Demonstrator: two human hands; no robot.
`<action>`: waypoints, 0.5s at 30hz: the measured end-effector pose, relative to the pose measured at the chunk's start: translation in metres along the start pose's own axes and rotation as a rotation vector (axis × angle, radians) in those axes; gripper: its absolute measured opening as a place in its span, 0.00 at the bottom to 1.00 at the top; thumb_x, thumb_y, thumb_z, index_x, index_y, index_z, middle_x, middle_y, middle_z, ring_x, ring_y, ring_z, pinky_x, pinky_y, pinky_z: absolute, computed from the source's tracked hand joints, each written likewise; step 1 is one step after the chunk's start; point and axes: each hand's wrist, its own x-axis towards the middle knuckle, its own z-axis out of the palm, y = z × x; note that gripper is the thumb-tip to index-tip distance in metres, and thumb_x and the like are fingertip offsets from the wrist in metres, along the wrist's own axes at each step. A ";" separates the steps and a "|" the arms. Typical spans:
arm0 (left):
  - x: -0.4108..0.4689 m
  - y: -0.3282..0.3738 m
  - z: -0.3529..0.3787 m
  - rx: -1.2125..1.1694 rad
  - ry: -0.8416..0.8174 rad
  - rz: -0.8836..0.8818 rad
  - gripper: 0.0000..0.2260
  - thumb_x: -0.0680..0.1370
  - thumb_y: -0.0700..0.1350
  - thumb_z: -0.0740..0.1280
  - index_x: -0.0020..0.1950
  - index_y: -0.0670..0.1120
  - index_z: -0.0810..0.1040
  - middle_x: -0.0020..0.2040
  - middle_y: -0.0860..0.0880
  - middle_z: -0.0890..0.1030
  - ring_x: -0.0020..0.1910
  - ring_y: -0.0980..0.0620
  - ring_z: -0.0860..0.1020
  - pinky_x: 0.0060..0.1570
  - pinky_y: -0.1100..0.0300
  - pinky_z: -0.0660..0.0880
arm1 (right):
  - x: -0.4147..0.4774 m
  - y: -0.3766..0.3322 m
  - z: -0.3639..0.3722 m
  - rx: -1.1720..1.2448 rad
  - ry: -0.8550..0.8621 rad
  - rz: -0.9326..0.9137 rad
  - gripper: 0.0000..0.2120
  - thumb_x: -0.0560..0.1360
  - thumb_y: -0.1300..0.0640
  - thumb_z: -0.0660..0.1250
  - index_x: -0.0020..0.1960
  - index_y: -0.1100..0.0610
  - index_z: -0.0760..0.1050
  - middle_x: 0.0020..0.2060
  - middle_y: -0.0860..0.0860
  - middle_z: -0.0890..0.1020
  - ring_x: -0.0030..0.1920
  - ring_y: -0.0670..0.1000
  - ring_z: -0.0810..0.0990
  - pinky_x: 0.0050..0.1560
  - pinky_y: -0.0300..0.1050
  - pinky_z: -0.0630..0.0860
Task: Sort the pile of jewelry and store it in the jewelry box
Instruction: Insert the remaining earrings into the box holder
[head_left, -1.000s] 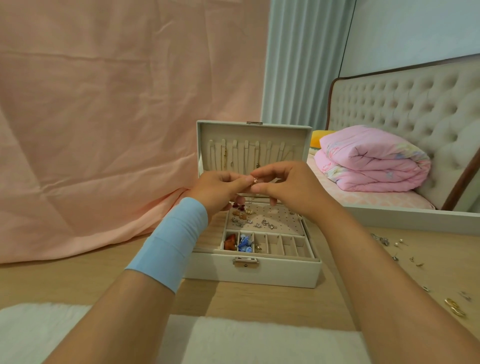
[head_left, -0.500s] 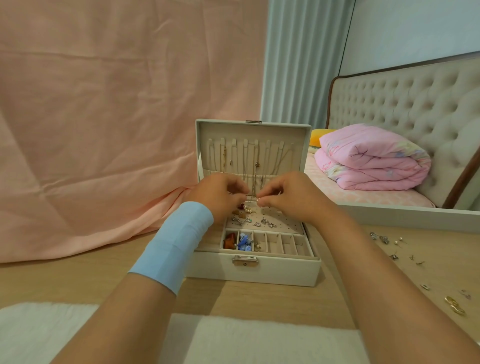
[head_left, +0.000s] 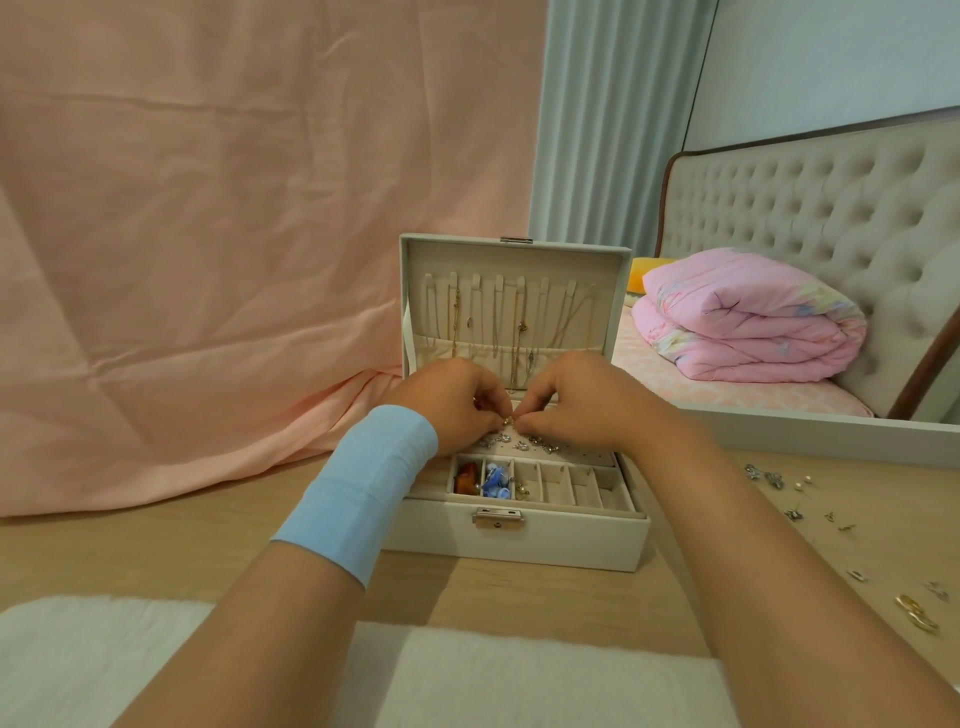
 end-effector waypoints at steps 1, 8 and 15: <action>0.000 0.000 0.000 -0.001 -0.003 0.001 0.06 0.77 0.46 0.71 0.50 0.57 0.84 0.44 0.59 0.79 0.40 0.62 0.74 0.36 0.71 0.65 | 0.000 0.001 -0.002 0.027 -0.027 0.002 0.05 0.75 0.54 0.73 0.47 0.48 0.88 0.42 0.42 0.86 0.43 0.42 0.83 0.44 0.40 0.78; 0.000 0.000 0.000 0.010 0.001 0.001 0.07 0.77 0.47 0.70 0.52 0.57 0.84 0.45 0.59 0.79 0.42 0.62 0.75 0.37 0.69 0.66 | 0.001 0.006 -0.004 0.106 -0.048 0.027 0.08 0.75 0.59 0.72 0.48 0.47 0.86 0.40 0.40 0.83 0.38 0.36 0.79 0.37 0.29 0.70; 0.000 0.001 -0.001 0.005 -0.006 -0.002 0.07 0.77 0.48 0.70 0.52 0.57 0.83 0.48 0.58 0.81 0.44 0.61 0.75 0.42 0.66 0.68 | 0.003 0.011 -0.003 0.106 -0.056 0.039 0.09 0.76 0.59 0.72 0.46 0.45 0.84 0.41 0.40 0.83 0.38 0.35 0.79 0.36 0.27 0.69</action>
